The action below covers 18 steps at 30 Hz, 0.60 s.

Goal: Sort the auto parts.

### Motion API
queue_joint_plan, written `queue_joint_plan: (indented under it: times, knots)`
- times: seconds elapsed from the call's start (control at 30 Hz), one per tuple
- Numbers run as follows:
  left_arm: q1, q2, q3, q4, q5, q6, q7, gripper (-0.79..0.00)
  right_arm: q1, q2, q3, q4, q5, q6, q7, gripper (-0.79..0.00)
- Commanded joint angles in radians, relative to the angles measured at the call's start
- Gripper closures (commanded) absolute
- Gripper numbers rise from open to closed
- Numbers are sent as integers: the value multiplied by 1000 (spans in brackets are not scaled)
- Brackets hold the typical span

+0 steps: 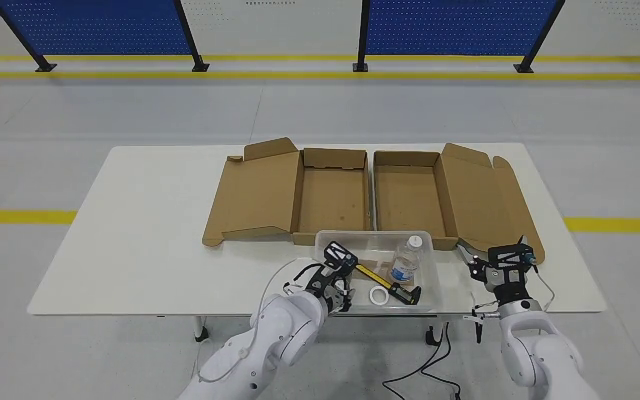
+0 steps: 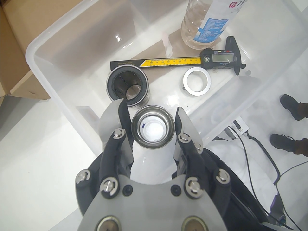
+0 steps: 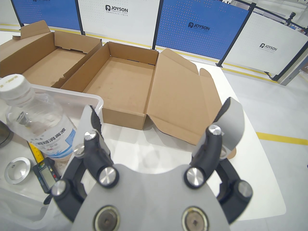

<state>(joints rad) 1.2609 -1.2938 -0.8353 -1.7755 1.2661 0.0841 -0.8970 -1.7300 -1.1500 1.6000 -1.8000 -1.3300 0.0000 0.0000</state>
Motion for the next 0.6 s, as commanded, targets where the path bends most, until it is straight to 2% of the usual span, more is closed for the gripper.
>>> queue_joint_plan:
  times: [0.0,0.1,0.2,0.57]
  knots:
    - [1,-1,-2,1,4,-1,0,-289,0,0,0,0,0,0,0,-785]
    - [4,-2,-5,1,7,-2,1,-182,0,0,0,0,0,0,0,-785]
    - [7,-3,-9,-1,12,-4,4,0,0,0,0,0,0,0,0,-785]
    - [27,-3,-32,-33,22,-19,24,0,0,0,0,0,0,0,0,-785]
